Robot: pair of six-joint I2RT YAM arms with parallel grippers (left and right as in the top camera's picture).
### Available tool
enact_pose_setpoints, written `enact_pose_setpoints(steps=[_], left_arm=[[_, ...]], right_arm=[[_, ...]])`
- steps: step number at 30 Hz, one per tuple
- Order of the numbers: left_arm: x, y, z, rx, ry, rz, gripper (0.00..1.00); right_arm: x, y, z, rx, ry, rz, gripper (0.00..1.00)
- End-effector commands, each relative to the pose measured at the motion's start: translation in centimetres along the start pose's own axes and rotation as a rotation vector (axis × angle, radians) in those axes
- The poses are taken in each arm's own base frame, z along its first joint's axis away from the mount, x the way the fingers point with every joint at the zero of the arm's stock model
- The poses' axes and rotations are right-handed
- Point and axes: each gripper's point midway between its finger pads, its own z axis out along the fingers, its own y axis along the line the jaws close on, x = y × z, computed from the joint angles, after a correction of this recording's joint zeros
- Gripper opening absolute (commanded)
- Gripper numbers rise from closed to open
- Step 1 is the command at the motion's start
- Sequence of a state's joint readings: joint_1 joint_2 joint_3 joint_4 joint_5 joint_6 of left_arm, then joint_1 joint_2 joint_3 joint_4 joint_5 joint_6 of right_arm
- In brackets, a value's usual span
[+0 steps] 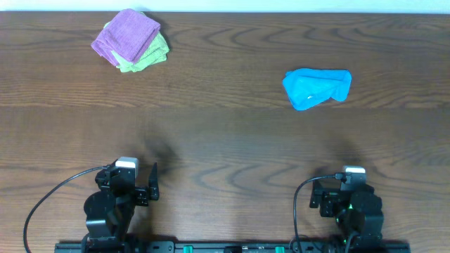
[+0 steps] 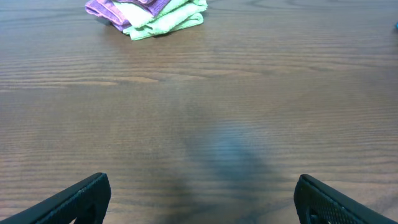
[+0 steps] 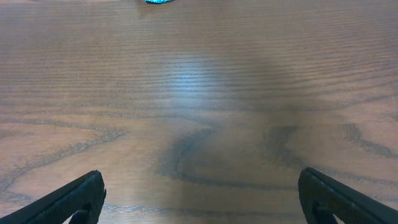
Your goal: Fold the cloth
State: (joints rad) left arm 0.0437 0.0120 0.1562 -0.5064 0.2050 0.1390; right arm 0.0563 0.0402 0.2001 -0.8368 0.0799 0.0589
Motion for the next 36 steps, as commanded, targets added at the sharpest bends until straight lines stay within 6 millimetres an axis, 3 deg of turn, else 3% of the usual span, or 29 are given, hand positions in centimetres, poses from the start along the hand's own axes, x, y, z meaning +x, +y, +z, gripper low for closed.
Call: enact_pose_setpoints(steps=[1,27,30,36], left_arm=[[0.6,0.0,0.2,0.001,0.011,0.019,0.95],[0.6,0.0,0.2,0.001,0.011,0.018,0.95],[0.6,0.0,0.2,0.001,0.011,0.018,0.95],[0.6,0.0,0.2,0.001,0.011,0.018,0.96]], right_arm=[[0.3,-0.4,0.2,0.02,0.004,-0.008,0.99],[0.0,-0.4,0.2,0.019,-0.006,-0.006,0.99],[-1.2,-0.3,-0.1,0.018,-0.024,0.021,0.99],[-7.3,-0.4,-2.1,0.033,0.024,0.089,0.99]])
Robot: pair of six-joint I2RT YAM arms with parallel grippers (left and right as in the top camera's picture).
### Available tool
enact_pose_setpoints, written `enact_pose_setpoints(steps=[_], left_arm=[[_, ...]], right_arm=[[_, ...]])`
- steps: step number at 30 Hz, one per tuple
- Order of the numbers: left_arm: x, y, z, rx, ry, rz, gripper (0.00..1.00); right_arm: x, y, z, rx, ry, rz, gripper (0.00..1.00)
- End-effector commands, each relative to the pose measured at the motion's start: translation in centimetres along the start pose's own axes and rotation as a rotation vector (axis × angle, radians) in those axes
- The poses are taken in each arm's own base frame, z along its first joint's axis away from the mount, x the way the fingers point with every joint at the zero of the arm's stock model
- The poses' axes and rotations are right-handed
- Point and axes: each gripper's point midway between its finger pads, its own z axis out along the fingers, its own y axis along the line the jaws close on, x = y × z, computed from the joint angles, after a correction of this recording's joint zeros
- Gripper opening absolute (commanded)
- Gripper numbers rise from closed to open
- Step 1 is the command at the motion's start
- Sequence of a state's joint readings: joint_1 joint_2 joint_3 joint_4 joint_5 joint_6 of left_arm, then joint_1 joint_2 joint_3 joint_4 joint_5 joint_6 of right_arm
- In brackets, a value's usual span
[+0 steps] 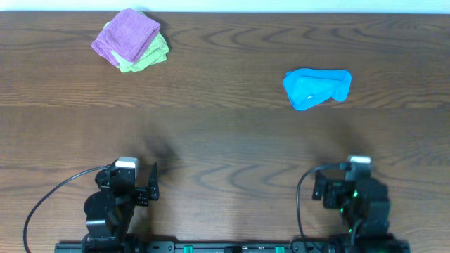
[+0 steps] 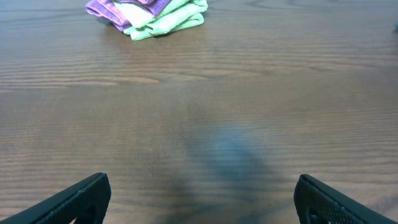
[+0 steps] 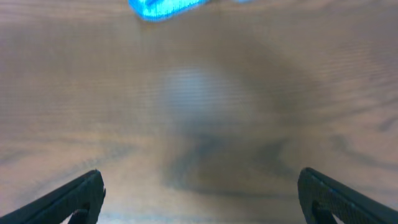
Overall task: Fold the cloth
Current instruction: 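Reach the right gripper to the blue cloth and grasp its corner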
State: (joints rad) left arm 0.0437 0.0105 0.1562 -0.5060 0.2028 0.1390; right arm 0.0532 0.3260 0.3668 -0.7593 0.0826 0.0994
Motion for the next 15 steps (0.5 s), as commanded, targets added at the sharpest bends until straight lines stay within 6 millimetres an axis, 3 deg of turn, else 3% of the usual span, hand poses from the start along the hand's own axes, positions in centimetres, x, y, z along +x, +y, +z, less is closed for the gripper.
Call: enact_pose_setpoints(steps=[1,8,11,15], left_arm=[[0.6,-0.1,0.2,0.003,0.013,0.018,0.95],[0.6,-0.1,0.2,0.004,0.013,0.018,0.96],[0.6,-0.1,0.2,0.003,0.013,0.018,0.95],[0.6,-0.1,0.2,0.003,0.013,0.018,0.95]], right_arm=[[-4.6,-0.3,-1.5,0.028,-0.005,0.058,0.99],[-13.2,0.3,-1.2,0.04,0.058,0.063,0.99],[-17.0,0.7,0.5,0.044,0.08,0.058,0.99],[-19.8,0.8,3.6,0.056,0.12,0.06,0.99]])
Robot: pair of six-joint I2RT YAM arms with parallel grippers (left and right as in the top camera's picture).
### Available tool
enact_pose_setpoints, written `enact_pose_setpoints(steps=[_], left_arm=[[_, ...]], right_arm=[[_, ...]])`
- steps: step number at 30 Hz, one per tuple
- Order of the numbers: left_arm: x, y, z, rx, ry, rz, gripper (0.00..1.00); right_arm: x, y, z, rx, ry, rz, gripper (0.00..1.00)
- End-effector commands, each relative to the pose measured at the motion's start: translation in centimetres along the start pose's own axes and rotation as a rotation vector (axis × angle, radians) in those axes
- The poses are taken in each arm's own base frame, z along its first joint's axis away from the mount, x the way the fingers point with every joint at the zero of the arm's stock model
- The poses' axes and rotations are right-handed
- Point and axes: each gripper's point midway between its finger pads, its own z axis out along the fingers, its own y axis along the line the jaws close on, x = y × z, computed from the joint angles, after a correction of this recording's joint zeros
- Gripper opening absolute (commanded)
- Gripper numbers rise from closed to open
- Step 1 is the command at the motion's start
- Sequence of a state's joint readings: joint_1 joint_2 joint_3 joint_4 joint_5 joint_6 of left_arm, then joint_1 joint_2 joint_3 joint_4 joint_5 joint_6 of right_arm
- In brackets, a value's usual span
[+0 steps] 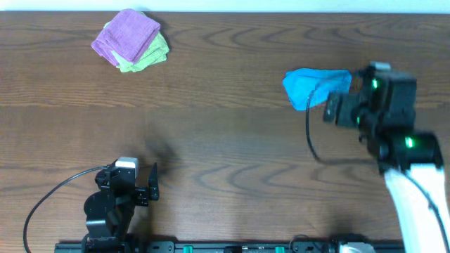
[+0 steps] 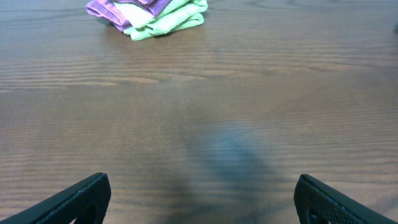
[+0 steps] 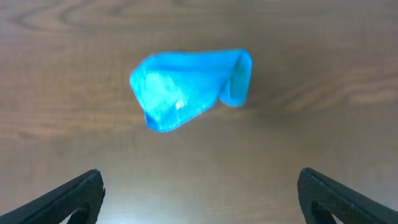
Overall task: Fold the cloth
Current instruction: 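Reach the right gripper to the blue cloth and grasp its corner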
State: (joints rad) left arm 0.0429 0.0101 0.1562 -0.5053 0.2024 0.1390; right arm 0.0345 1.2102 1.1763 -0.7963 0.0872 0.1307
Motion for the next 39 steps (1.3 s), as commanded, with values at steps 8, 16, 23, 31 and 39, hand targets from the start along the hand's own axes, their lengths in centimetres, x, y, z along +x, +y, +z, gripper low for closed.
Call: enact_pose_setpoints(steps=[8,16,23,31,39], left_arm=[[0.6,-0.1,0.2,0.003,0.014,0.018,0.95],[0.6,-0.1,0.2,0.003,0.014,0.018,0.95],[0.6,-0.1,0.2,0.003,0.014,0.018,0.95],[0.6,-0.1,0.2,0.003,0.014,0.018,0.95],[0.6,-0.1,0.2,0.003,0.014,0.017,0.96]], right_arm=[[-3.9,0.8,9.7,-0.007,0.1,0.032,0.99],[-2.3,1.9,15.4,-0.044,0.161,0.083,0.99],[0.7,2.3,18.9,-0.034,0.264,0.248,0.92],[2.8,0.6,19.4,0.088,0.322,0.359,0.89],[3.3,0.1,20.4,0.108,0.327,0.36,0.86]])
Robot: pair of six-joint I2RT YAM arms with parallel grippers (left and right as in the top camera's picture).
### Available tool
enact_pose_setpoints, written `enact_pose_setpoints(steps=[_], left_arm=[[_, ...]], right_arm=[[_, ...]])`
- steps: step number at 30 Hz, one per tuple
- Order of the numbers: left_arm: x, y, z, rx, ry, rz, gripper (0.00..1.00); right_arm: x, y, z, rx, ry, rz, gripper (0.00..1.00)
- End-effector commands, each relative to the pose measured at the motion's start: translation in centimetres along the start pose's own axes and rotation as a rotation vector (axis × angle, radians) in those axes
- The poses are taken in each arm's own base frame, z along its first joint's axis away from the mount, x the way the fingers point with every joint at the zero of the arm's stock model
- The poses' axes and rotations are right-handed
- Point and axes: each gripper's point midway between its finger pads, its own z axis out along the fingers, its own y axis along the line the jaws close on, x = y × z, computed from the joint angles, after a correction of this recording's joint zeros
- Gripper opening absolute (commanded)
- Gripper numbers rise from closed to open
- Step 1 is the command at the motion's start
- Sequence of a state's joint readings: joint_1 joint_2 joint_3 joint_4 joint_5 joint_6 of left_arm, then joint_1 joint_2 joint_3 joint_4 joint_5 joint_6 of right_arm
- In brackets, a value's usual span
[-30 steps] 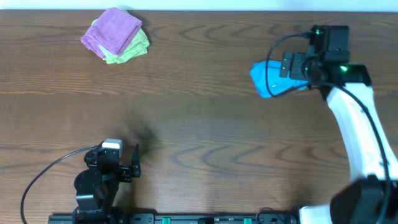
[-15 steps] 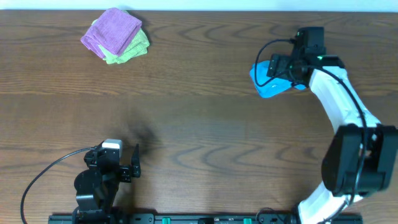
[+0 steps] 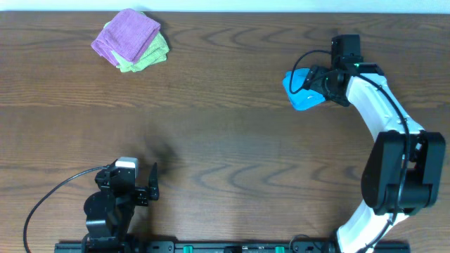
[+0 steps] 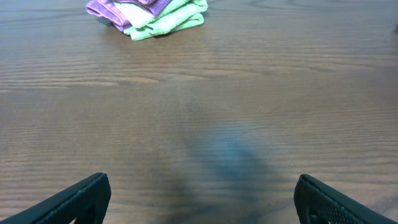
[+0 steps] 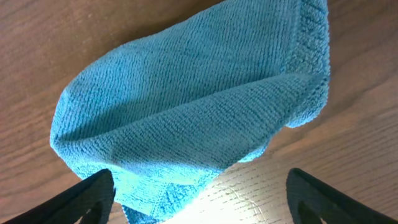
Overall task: Fold the cloth
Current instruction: 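Reach the right gripper to the blue cloth and grasp its corner, then lift the blue cloth with the right gripper and spread it flat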
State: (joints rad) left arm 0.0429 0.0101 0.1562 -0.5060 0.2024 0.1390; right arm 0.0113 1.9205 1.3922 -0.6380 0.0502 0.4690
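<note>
The crumpled blue cloth [image 3: 299, 96] lies at the table's far right; in the right wrist view the blue cloth [image 5: 186, 106] fills the upper frame, bunched and folded over itself. My right gripper [image 3: 314, 81] hangs right over the cloth's right part, open. Its fingers [image 5: 81, 199] straddle the cloth's near edge and a strip of bare wood, with nothing held between them. My left gripper [image 3: 151, 184] rests near the front left edge, open over bare table, its fingers [image 4: 68, 202] far apart.
A stack of folded purple and green cloths [image 3: 130, 41] sits at the far left corner, also seen as the cloth stack [image 4: 149, 14] at the top of the left wrist view. The brown wooden table [image 3: 225, 140] stretches between the arms.
My right gripper has moved from just right of the blue cloth, higher up, to low over it. The cloth now fills its wrist view. The left arm has not moved.
Both arms first rested open at the front edge, the blue cloth lying crumpled far off. The right arm then lifted slightly, later stood high beside the cloth, and now hovers close over it, still open. The cloth lies unchanged.
</note>
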Motion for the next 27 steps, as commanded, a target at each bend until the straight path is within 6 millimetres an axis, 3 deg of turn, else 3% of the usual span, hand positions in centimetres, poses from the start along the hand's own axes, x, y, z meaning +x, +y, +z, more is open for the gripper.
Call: enact_pose_setpoints(steps=[1,7,11,12,13,14,18,23,27], left_arm=[[0.6,-0.1,0.2,0.003,0.013,0.018,0.95],[0.6,-0.1,0.2,0.003,0.013,0.017,0.95],[0.6,-0.1,0.2,0.003,0.013,0.018,0.95],[0.6,-0.1,0.2,0.003,0.013,0.018,0.95],[0.6,-0.1,0.2,0.003,0.013,0.018,0.95],[0.6,-0.1,0.2,0.003,0.013,0.018,0.95],[0.6,-0.1,0.2,0.003,0.013,0.018,0.95],[0.6,-0.1,0.2,0.003,0.013,0.018,0.95],[0.6,-0.1,0.2,0.003,0.013,0.018,0.96]], right_arm=[[-0.5,-0.6,1.1,0.026,-0.003,0.033,0.83],[-1.1,-0.1,2.5,0.005,-0.027,0.035,0.69],[-1.8,0.2,2.5,-0.008,-0.055,0.013,0.39],[-1.9,0.3,2.4,-0.009,-0.057,0.004,0.28],[-1.9,0.3,2.4,-0.01,-0.058,-0.008,0.09],[-2.0,0.3,2.2,-0.011,-0.062,-0.021,0.01],[-2.6,0.6,0.6,-0.021,-0.088,-0.076,0.01],[-3.4,1.8,-3.8,-0.053,-0.156,-0.187,0.01],[-1.9,3.1,-8.1,-0.083,-0.156,-0.298,0.01]])
